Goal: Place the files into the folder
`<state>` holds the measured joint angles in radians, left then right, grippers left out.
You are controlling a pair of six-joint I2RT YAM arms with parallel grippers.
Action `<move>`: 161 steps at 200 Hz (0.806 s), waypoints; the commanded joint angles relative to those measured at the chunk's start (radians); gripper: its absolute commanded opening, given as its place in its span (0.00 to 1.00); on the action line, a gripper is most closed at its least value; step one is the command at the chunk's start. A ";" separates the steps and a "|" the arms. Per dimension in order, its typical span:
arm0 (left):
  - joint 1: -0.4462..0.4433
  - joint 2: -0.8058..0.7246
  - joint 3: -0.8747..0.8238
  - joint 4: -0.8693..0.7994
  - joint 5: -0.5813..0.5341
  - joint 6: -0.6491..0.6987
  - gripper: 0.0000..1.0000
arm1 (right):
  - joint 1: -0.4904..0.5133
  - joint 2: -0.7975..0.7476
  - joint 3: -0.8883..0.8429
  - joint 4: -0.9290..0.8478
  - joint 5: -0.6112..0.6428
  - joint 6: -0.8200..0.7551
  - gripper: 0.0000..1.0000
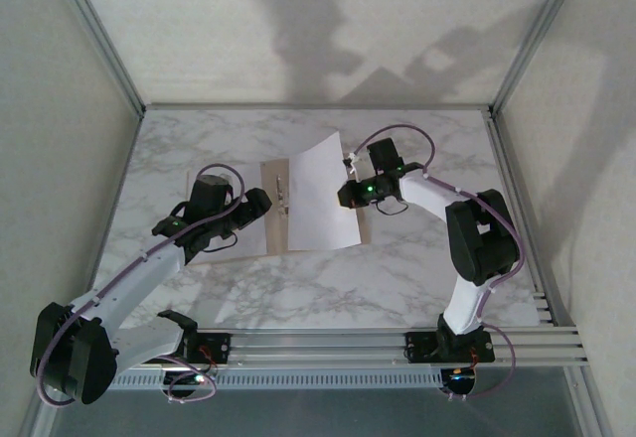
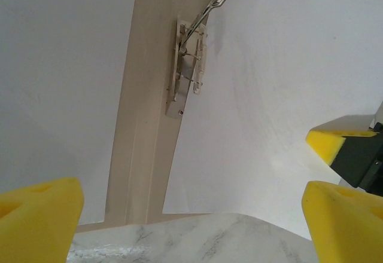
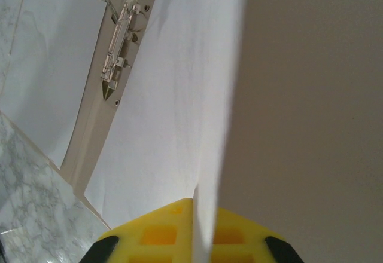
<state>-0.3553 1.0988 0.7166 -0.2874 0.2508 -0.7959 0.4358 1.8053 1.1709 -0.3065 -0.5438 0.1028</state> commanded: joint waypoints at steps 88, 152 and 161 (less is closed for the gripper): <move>0.012 0.004 -0.027 0.034 0.032 0.005 0.94 | 0.006 -0.132 -0.119 0.079 -0.060 -0.070 0.00; 0.013 -0.008 -0.029 0.021 0.027 0.012 0.94 | 0.007 -0.066 -0.074 0.087 -0.094 -0.043 0.00; 0.014 -0.009 -0.029 0.017 0.025 0.012 0.94 | 0.006 -0.057 -0.069 0.089 -0.097 -0.040 0.00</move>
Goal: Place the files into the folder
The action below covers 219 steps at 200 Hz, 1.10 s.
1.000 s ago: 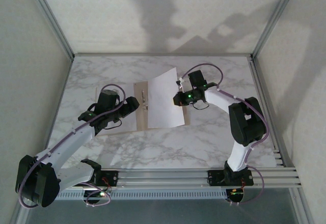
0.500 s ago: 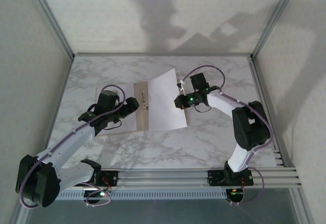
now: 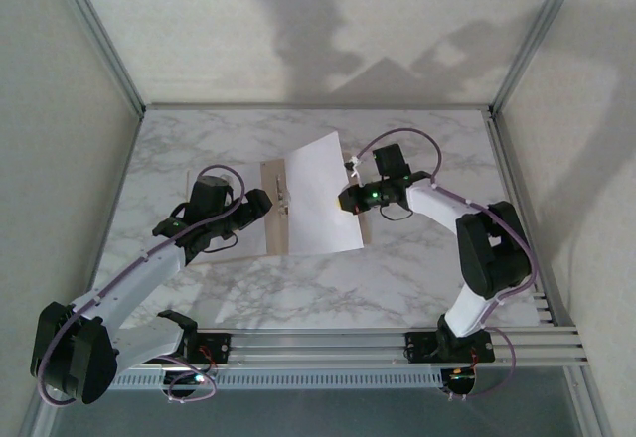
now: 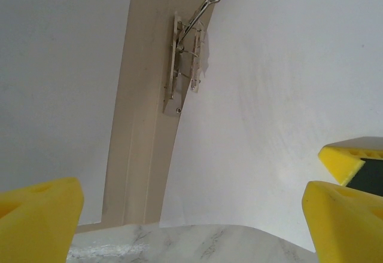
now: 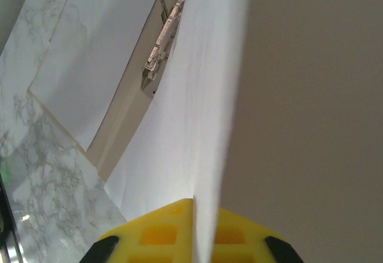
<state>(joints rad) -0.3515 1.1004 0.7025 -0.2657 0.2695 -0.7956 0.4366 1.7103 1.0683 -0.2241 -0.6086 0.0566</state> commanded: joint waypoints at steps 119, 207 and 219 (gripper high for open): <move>0.016 -0.004 -0.011 -0.006 0.015 0.019 0.94 | 0.005 0.141 0.167 -0.128 0.005 -0.042 0.00; 0.022 0.012 0.001 -0.012 0.024 0.026 0.94 | -0.022 0.235 0.305 -0.305 -0.043 -0.080 0.00; 0.023 0.013 0.000 -0.011 0.023 0.027 0.94 | -0.024 0.236 0.303 -0.299 -0.045 -0.076 0.00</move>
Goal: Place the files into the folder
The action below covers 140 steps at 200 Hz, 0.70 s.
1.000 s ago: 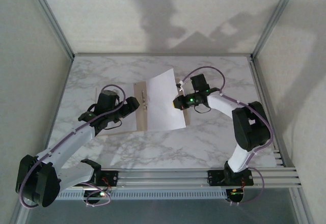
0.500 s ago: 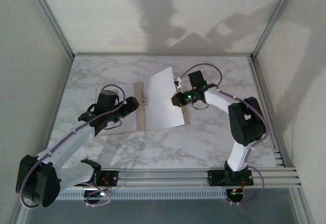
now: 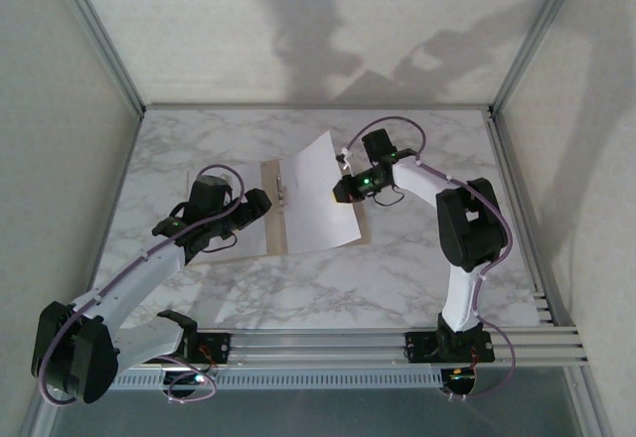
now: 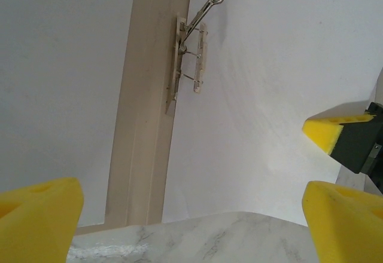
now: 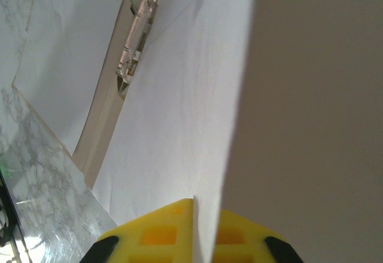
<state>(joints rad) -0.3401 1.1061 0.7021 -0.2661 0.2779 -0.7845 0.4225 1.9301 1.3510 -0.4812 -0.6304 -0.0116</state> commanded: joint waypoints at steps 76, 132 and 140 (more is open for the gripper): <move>0.012 0.012 -0.005 -0.007 0.017 0.013 0.94 | -0.015 0.036 0.021 -0.011 -0.042 0.022 0.00; 0.012 0.009 -0.011 -0.010 0.015 0.012 0.94 | -0.031 0.056 0.036 -0.007 -0.048 0.054 0.00; 0.012 0.008 -0.012 -0.010 0.015 0.011 0.94 | -0.032 0.058 0.036 -0.005 -0.055 0.055 0.00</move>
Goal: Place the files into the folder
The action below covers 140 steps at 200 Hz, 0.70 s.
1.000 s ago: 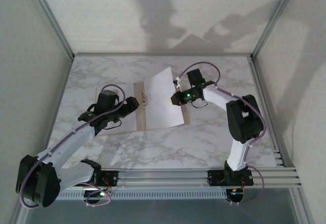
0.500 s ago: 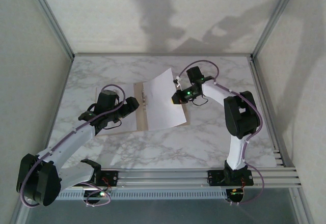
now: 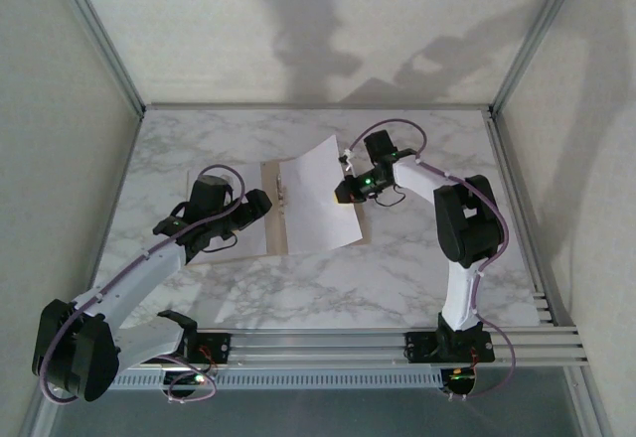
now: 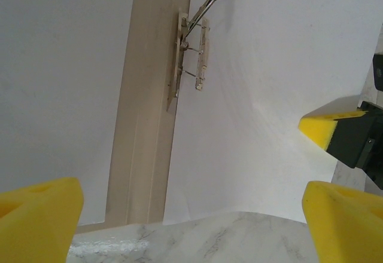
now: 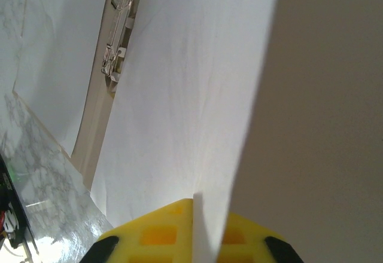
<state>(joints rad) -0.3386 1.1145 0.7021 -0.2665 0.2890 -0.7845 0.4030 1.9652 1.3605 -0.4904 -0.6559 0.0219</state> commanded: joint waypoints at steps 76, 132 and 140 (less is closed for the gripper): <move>0.011 0.000 -0.016 -0.006 0.005 0.009 0.94 | -0.017 0.050 0.042 0.003 -0.053 0.016 0.00; 0.010 0.001 -0.016 -0.004 0.007 0.008 0.95 | -0.019 0.057 0.044 0.011 -0.056 0.023 0.00; 0.010 0.001 -0.016 -0.005 0.007 0.008 0.94 | -0.020 0.060 0.046 0.010 -0.055 0.023 0.00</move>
<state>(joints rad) -0.3386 1.1145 0.6971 -0.2665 0.2916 -0.7849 0.3901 2.0102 1.3766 -0.4866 -0.6857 0.0387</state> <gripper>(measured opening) 0.943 0.039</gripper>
